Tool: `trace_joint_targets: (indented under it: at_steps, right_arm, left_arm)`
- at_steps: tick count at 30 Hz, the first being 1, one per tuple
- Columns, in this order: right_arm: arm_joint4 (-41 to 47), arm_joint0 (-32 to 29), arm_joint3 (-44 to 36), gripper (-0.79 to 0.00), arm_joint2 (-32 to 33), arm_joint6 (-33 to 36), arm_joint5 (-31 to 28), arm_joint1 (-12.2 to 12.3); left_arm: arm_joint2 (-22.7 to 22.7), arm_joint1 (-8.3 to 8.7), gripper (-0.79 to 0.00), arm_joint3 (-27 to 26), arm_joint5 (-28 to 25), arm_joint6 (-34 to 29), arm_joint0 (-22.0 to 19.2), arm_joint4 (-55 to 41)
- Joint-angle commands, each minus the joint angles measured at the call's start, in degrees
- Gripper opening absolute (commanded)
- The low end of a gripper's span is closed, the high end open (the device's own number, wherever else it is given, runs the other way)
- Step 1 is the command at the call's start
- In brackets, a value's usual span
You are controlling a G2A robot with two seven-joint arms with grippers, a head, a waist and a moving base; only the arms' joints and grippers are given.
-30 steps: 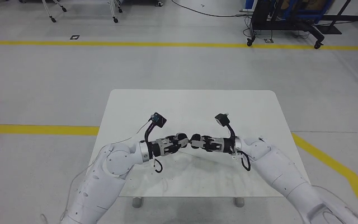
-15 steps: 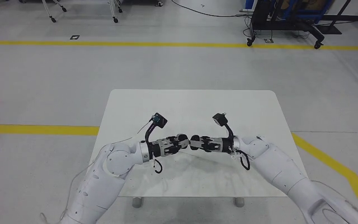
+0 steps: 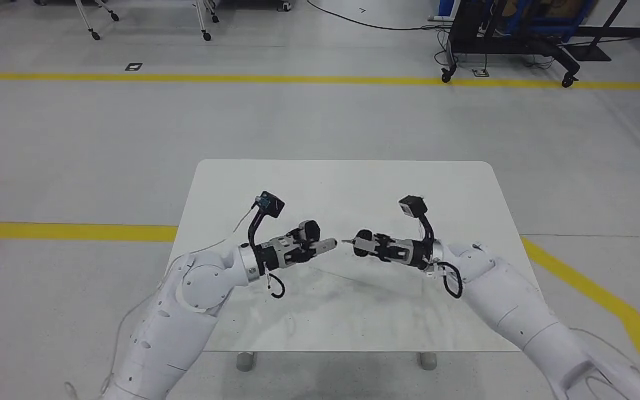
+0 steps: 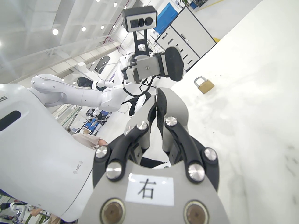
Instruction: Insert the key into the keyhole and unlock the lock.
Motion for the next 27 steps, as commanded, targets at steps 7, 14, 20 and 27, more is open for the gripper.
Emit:
trace_joint_targets:
  at_steps: [7, 14, 20, 27]
  right_arm:
    - [-0.1, -0.6, 0.0, -0.785, 1.4, 0.0, 0.0, 0.2]
    - [-0.1, -0.6, 0.0, -0.785, 1.4, 0.0, 0.0, 0.2]
    - [-0.1, -0.6, 0.0, -0.785, 1.4, 0.0, 0.0, 0.2]
    - [-0.1, -0.6, 0.0, -0.785, 1.4, 0.0, 0.0, 0.2]
  left_arm:
    - [0.0, 0.0, 0.0, 0.0, 0.0, 0.0, 0.0, 0.0]
    - [-4.9, 1.72, 0.0, -10.7, 7.5, -1.4, 3.1, 20.6]
    - [-13.8, 3.95, 0.0, -23.7, 15.4, -11.3, 12.3, 37.8]
    - [-11.2, 4.23, 0.0, -24.0, 22.9, -18.2, 16.8, 50.4]
